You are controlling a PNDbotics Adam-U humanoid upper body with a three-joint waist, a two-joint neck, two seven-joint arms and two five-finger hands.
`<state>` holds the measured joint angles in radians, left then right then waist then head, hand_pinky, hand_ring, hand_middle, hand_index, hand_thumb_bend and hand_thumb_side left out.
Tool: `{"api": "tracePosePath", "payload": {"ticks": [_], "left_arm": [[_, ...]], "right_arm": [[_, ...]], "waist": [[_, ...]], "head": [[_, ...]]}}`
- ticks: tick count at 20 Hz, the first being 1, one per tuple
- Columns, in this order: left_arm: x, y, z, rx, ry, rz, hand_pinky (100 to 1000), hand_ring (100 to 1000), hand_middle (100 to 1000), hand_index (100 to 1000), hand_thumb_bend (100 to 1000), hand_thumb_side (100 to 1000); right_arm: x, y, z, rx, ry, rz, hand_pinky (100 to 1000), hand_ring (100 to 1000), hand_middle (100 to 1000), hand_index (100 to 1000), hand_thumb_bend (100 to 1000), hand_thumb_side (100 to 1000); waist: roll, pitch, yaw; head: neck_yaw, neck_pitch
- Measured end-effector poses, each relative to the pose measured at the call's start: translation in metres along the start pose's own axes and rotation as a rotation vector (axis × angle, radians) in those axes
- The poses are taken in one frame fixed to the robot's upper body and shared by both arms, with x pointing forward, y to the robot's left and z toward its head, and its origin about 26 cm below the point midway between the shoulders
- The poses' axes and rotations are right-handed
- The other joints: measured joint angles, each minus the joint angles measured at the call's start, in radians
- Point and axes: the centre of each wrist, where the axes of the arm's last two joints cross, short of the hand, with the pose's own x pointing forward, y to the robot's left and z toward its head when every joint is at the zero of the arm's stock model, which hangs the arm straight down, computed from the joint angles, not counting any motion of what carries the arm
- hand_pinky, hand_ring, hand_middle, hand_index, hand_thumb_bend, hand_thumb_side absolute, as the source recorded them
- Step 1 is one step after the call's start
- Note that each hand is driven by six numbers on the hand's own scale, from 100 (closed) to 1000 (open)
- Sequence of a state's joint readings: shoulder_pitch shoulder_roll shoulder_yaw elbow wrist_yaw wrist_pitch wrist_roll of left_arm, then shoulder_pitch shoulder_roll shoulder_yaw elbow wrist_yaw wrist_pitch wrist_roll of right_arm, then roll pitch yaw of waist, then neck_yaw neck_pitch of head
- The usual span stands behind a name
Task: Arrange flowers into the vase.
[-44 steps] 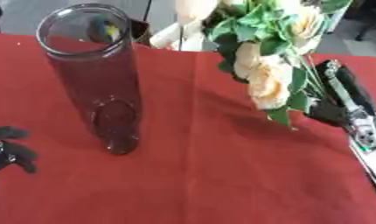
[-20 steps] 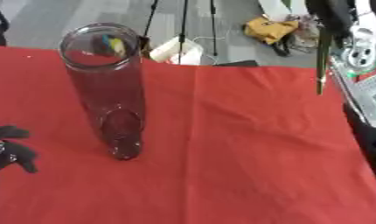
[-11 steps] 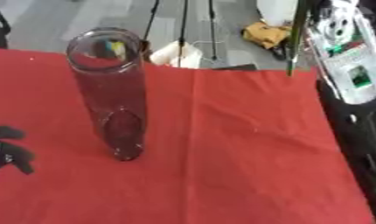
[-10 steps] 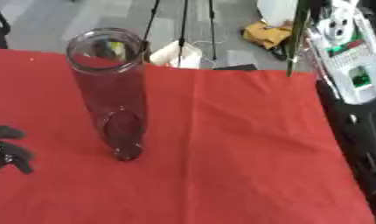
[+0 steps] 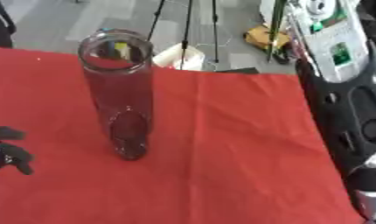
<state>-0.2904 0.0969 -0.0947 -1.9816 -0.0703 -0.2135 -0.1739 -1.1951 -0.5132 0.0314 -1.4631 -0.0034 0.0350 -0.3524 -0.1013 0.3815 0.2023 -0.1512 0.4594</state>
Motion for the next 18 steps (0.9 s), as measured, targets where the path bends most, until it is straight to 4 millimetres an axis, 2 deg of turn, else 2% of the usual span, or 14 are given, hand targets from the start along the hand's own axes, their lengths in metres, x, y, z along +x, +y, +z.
{"api": "tracePosePath", "payload": {"ticks": [10,11,12,18], "left_arm": [[-0.001,-0.001,0.002,-0.021,0.003,0.006,443,558,675,803,134,1000],[-0.001,-0.002,0.002,-0.025,0.003,0.009,443,557,675,803,134,1000],[-0.001,-0.002,0.002,-0.027,0.003,0.010,443,557,675,803,134,1000],[-0.001,-0.004,0.002,-0.039,0.003,0.018,443,557,676,804,134,1000]], "right_arm": [[0.010,0.022,-0.016,-0.054,0.009,-0.088,100,100,100,100,304,818],[0.012,0.025,-0.017,-0.057,0.010,-0.102,100,100,100,100,353,795],[0.013,0.028,-0.018,-0.061,0.008,-0.114,100,100,100,100,296,818],[0.022,0.045,-0.022,-0.088,-0.007,-0.172,100,100,100,100,279,821]], "waist": [[-0.005,-0.007,0.029],[-0.005,-0.008,0.033],[-0.005,-0.008,0.036],[-0.009,-0.015,0.056]], "head": [[-0.012,0.015],[-0.015,0.015],[-0.018,0.015],[-0.035,0.015]]}}
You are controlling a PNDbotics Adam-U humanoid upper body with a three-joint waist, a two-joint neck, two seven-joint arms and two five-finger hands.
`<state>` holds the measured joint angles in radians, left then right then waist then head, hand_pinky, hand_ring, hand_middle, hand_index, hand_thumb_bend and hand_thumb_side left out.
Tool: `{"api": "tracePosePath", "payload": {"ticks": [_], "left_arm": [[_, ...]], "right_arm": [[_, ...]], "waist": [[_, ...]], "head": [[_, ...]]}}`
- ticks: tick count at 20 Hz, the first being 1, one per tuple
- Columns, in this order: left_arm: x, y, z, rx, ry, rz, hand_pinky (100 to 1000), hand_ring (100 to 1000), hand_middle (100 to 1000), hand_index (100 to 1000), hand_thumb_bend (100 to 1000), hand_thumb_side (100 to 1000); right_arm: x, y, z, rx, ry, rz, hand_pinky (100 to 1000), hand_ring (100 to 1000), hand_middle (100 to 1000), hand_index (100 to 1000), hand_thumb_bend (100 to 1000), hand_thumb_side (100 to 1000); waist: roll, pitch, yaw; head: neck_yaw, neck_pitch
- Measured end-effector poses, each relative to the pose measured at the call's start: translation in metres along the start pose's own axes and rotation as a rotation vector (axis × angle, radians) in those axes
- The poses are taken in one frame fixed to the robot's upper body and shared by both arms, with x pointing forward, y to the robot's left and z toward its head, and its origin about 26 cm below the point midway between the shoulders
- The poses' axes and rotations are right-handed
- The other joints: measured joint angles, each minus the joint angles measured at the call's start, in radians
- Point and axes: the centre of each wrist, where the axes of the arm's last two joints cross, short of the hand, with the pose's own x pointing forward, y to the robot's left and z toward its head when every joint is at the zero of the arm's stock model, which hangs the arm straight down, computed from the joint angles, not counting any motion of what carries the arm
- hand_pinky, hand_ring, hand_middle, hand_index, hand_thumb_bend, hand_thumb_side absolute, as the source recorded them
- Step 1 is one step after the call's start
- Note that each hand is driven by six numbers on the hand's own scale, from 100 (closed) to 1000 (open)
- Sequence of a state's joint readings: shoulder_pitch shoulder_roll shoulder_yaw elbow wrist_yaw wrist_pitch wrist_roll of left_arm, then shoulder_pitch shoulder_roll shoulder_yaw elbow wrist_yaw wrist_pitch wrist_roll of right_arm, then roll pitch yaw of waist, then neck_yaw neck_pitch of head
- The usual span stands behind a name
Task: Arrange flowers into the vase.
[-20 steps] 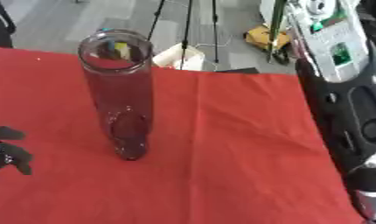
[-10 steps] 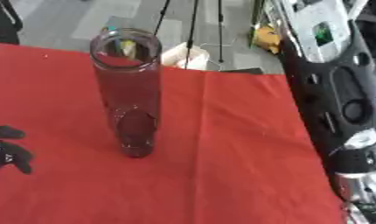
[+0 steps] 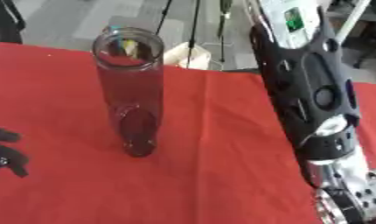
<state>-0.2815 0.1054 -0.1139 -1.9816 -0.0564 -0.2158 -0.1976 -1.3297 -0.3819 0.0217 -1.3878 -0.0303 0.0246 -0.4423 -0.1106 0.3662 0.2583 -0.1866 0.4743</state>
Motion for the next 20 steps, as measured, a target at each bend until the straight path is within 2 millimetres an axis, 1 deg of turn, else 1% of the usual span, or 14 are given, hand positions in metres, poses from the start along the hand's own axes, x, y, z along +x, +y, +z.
{"api": "tracePosePath", "payload": {"ticks": [6,11,20], "left_arm": [[0.000,-0.002,0.000,-0.012,0.000,0.007,443,556,674,804,134,1000],[0.000,-0.003,-0.001,-0.020,0.001,0.013,443,556,674,804,134,1000],[0.000,-0.002,0.000,-0.029,0.007,0.011,443,556,674,804,135,1000]], "right_arm": [[0.003,0.016,0.000,-0.016,-0.014,-0.050,100,100,100,100,263,821],[0.006,0.029,-0.001,-0.027,-0.018,-0.087,100,100,100,100,256,821],[0.011,0.036,-0.004,-0.039,-0.022,-0.112,100,100,100,100,254,818]], "waist": [[-0.005,-0.003,0.015],[-0.015,-0.006,0.029],[-0.027,-0.009,0.032]], "head": [[-0.014,0.000],[-0.025,-0.005],[-0.030,-0.009]]}}
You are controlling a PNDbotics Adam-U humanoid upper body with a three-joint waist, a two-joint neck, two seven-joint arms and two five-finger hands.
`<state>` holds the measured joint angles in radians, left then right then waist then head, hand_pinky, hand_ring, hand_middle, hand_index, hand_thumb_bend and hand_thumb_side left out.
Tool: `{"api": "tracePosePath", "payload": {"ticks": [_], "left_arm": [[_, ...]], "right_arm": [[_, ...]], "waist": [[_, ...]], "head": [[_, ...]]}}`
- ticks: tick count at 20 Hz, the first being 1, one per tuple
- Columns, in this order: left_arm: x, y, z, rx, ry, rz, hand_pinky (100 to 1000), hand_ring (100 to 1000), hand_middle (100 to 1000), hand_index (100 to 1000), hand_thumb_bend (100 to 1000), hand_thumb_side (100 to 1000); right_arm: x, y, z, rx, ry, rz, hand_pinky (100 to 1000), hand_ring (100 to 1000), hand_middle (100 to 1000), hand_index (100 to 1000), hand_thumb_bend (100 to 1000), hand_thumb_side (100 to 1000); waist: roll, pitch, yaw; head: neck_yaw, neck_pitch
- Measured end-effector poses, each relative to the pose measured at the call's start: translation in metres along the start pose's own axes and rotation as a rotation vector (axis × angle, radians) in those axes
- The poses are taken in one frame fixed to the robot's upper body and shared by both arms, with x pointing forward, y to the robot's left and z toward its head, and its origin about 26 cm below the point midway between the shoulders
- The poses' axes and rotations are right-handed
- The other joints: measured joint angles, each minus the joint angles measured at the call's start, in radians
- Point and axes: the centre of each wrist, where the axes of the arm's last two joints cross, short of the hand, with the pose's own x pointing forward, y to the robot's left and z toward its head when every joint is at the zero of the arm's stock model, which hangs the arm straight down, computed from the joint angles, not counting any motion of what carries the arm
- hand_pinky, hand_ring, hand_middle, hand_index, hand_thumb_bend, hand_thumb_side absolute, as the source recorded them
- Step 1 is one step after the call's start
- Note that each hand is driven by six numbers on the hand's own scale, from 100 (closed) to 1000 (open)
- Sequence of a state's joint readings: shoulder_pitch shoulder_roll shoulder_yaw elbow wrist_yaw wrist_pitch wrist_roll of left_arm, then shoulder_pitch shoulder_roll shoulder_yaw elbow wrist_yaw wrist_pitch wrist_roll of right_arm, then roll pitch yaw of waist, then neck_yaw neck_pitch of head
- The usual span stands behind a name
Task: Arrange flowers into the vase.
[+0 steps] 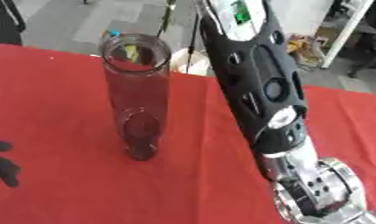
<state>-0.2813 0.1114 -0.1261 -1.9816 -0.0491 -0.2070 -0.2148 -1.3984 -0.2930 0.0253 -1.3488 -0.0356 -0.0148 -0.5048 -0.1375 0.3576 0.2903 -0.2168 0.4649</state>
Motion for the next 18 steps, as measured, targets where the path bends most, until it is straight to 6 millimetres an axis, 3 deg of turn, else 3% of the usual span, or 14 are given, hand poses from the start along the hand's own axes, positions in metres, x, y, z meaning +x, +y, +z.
{"api": "tracePosePath", "payload": {"ticks": [18], "left_arm": [[0.0000,0.0002,0.0001,-0.005,0.006,0.000,442,556,674,803,134,1000]], "right_arm": [[-0.0047,0.0081,0.0073,0.026,0.061,-0.004,100,100,100,100,266,815]], "waist": [[-0.008,0.000,0.007]], "head": [[0.000,0.000]]}}
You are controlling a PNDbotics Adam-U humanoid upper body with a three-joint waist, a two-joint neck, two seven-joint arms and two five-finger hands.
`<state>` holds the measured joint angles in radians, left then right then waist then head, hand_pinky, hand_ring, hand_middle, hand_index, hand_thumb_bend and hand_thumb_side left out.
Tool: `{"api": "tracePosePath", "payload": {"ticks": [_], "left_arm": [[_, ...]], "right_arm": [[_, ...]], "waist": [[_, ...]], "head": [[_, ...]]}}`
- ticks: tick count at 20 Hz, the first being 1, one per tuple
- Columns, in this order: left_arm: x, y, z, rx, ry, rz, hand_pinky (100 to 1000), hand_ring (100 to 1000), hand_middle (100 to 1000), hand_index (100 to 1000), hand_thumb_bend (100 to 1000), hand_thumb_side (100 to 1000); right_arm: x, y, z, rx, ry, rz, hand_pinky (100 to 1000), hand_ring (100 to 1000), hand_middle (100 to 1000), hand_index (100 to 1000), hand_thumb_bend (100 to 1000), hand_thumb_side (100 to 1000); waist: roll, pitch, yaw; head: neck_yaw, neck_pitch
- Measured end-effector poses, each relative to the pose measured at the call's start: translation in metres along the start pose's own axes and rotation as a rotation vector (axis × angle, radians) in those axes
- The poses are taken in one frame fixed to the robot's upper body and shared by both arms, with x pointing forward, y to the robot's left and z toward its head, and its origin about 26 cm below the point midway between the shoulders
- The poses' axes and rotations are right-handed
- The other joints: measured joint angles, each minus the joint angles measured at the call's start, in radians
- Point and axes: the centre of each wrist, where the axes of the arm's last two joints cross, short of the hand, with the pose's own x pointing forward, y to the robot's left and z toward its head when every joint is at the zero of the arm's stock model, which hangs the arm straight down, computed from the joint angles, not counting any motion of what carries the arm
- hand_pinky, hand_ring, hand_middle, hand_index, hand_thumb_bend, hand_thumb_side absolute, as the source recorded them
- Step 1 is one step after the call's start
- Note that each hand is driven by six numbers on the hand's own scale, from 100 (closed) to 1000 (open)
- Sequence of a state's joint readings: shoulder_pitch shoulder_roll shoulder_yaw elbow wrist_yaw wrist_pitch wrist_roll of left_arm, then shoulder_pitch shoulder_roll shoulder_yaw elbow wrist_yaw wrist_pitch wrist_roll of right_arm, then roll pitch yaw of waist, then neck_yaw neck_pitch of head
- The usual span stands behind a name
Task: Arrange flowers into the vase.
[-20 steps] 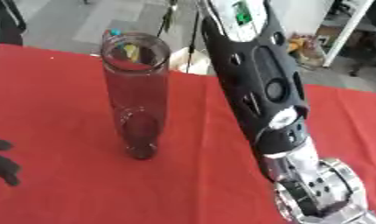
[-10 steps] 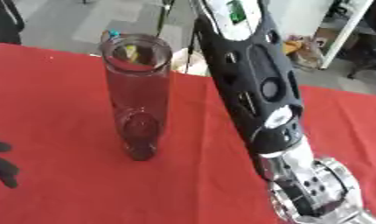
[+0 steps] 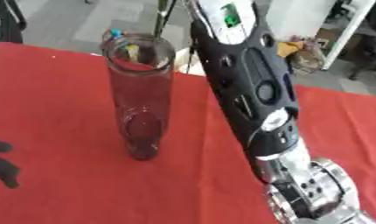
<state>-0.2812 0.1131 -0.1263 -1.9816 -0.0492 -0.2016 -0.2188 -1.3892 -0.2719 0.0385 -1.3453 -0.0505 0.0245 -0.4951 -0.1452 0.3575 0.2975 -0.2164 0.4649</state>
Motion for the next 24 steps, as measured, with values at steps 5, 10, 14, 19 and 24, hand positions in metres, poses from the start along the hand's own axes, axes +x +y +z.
{"api": "tracePosePath", "payload": {"ticks": [5,10,14,19,24], "left_arm": [[0.000,0.000,0.000,-0.001,0.002,0.000,442,556,674,803,134,1000],[0.000,0.000,0.000,-0.001,0.005,0.000,442,556,674,802,134,1000],[0.000,0.000,0.000,-0.001,0.007,0.000,442,556,674,802,134,1000],[0.000,0.000,0.000,0.000,0.008,-0.001,442,556,674,802,134,1000],[0.000,0.000,0.000,0.000,0.008,-0.002,442,556,674,803,135,1000]], "right_arm": [[0.000,0.002,0.001,0.007,0.004,0.000,100,100,100,100,261,817],[0.000,0.002,0.001,0.009,0.003,-0.001,100,100,100,100,265,817],[-0.004,0.002,0.005,0.017,0.018,0.004,100,100,100,100,253,824],[-0.008,0.003,0.010,0.018,0.030,0.001,100,108,100,100,272,878],[-0.013,0.000,0.014,0.009,0.035,0.016,100,193,100,100,337,952]], "waist": [[-0.004,0.000,0.000],[-0.006,0.000,0.000],[-0.007,0.001,0.002],[-0.011,0.004,0.003],[-0.011,0.007,0.004]], "head": [[0.000,0.000],[0.003,0.000],[0.004,0.000],[0.005,0.000],[0.008,0.000]]}}
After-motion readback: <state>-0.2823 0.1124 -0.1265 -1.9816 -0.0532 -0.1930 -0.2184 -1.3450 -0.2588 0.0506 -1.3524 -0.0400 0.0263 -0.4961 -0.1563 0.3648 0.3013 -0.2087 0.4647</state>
